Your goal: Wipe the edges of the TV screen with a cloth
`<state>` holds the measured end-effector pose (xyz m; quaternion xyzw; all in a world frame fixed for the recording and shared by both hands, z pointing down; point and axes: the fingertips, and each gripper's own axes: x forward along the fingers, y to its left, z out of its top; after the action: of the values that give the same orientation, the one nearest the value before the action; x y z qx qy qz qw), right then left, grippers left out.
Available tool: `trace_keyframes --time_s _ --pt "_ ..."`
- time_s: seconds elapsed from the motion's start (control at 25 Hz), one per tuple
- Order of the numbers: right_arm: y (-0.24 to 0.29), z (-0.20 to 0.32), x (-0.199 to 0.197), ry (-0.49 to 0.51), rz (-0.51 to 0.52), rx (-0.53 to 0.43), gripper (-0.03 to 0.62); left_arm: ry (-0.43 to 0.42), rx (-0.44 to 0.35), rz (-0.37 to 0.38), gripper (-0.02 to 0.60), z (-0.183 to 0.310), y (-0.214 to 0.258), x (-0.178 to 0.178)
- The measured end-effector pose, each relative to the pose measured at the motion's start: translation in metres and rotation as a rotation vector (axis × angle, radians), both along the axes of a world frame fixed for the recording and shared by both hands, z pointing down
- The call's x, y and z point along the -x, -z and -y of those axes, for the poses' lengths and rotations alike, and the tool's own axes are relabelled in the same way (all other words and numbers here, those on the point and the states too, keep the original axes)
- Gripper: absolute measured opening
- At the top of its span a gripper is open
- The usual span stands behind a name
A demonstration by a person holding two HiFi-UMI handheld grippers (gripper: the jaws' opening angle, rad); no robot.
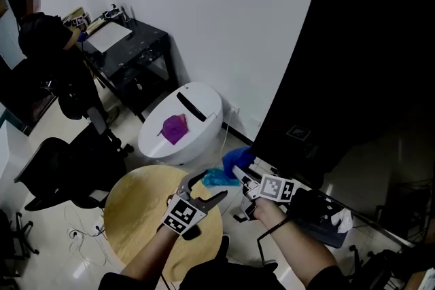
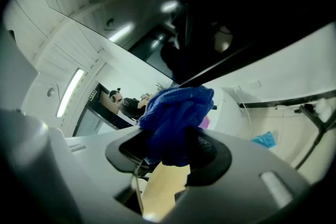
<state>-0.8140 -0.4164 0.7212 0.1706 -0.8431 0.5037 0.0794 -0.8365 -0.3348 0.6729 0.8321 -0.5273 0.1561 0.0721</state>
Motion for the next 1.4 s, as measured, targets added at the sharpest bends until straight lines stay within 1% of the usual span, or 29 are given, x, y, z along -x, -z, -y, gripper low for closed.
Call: trace_keyframes --time_s 0.16,0.24,0.28,0.36,0.48,0.52,0.56,0.68,0.76,0.88,0.92,1.0,1.08,1.16,1.32,1.4 --pt "0.018 -0.015 0.002 0.014 0.049 0.030 0.206 -0.020 -0.051 0.191 0.394 0.015 0.008 -0.002" --pt "0.027 -0.023 0.003 0.037 0.070 0.020 0.206 -0.039 -0.063 0.240 0.409 0.025 0.009 -0.006" --pt "0.033 -0.028 0.005 0.067 0.077 -0.006 0.206 -0.047 -0.060 0.245 0.411 0.029 0.008 -0.008" --pt "0.043 -0.040 0.014 0.123 0.080 -0.049 0.206 -0.051 -0.053 0.230 0.413 0.035 0.005 -0.009" --pt "0.053 -0.050 0.024 0.154 0.100 -0.041 0.207 -0.020 -0.086 0.202 0.412 0.037 0.012 -0.004" --pt "0.056 -0.052 0.025 0.158 0.109 -0.036 0.207 -0.010 -0.101 0.193 0.401 0.036 0.016 -0.001" --pt "0.058 -0.054 0.026 0.161 0.116 -0.031 0.209 -0.006 -0.116 0.186 0.376 0.035 0.019 0.000" --pt "0.060 -0.060 0.025 0.176 0.122 -0.010 0.213 -0.019 -0.145 0.168 0.327 0.028 0.023 -0.002" --pt "0.060 -0.063 0.021 0.173 0.117 0.009 0.220 -0.021 -0.135 0.152 0.303 0.024 0.022 -0.004" --pt "0.060 -0.066 0.013 0.163 0.107 0.011 0.246 -0.023 -0.114 0.115 0.242 0.022 0.018 -0.010" --pt "0.059 -0.066 0.010 0.166 0.101 0.001 0.269 -0.021 -0.105 0.096 0.218 0.021 0.014 -0.012" --pt "0.056 -0.068 0.005 0.172 0.084 -0.024 0.312 -0.007 -0.079 0.027 0.192 0.022 0.006 -0.014" --pt "0.053 -0.068 -0.002 0.162 0.067 -0.046 0.325 0.022 -0.049 -0.046 0.185 0.027 -0.003 -0.009" --pt "0.052 -0.062 -0.013 0.128 0.044 -0.076 0.333 0.052 -0.026 -0.091 0.183 0.035 -0.008 -0.002" --pt "0.058 -0.053 -0.045 0.063 0.019 -0.134 0.333 0.071 0.017 -0.124 0.184 0.054 -0.018 0.007" --pt "0.064 -0.050 -0.065 0.045 0.007 -0.174 0.331 0.067 0.020 -0.106 0.184 0.063 -0.018 0.008"
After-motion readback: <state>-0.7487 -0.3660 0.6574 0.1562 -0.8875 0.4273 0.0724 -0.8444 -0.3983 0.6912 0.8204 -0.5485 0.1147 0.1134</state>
